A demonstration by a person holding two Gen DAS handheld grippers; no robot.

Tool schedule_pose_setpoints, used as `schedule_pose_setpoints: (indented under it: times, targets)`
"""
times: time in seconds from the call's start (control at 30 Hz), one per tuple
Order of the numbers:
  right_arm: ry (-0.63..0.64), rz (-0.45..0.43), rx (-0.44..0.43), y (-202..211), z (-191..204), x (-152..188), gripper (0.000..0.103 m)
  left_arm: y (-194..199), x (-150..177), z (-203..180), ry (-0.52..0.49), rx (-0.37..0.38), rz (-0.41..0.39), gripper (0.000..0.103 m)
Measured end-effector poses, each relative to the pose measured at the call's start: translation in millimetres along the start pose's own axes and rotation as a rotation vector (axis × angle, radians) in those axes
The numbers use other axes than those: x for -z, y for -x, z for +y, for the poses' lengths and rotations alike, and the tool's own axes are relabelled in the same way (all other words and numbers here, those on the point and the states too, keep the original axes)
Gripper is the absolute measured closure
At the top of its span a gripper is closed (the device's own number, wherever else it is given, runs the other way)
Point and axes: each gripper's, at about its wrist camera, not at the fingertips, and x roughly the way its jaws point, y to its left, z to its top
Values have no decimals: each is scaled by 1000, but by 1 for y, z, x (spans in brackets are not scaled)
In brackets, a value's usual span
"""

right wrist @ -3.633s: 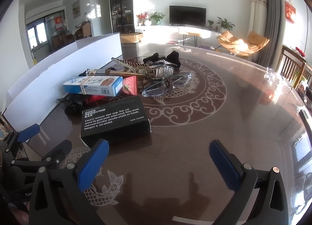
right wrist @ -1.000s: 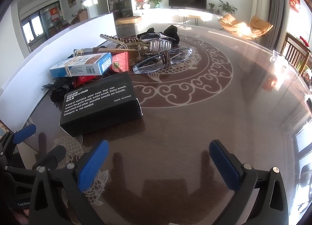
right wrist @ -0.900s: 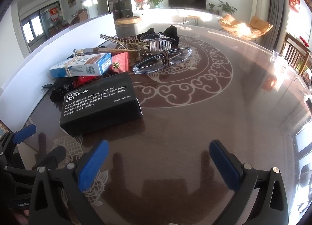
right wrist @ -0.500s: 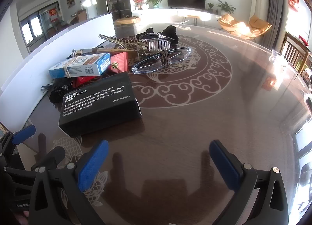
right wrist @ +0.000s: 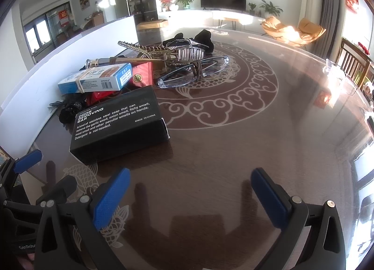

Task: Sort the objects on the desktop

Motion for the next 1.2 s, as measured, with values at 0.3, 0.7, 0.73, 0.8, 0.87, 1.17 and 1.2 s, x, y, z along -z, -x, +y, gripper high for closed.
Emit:
schedule_pose_setpoints:
  times: [0.3,0.7,0.73,0.8,0.87,1.17,1.2]
  targets:
    - [9,-1,3,-2,2,1,0,5,-1,8,15,-6,-8,0]
    - [7,-12,-37,1,2,1,0,0,3,9,12,-13,11,0]
    - [11,-19,-45,2,2,1,0,0,3,9,11,-14,12,0]
    - [22,-22,-62,4,3,-1,0,1,4,10,14,-11,12,0]
    - [26,-15,-85,2,5,-9,0,4,4,12,15,-15,8,0]
    - [150,-93,-118,0,52,-60,0,19,8,21,23,-35,-5,0]
    - [170,-95,-119,-3,59,-63,0,21,9,23,27,-38,-6,0]
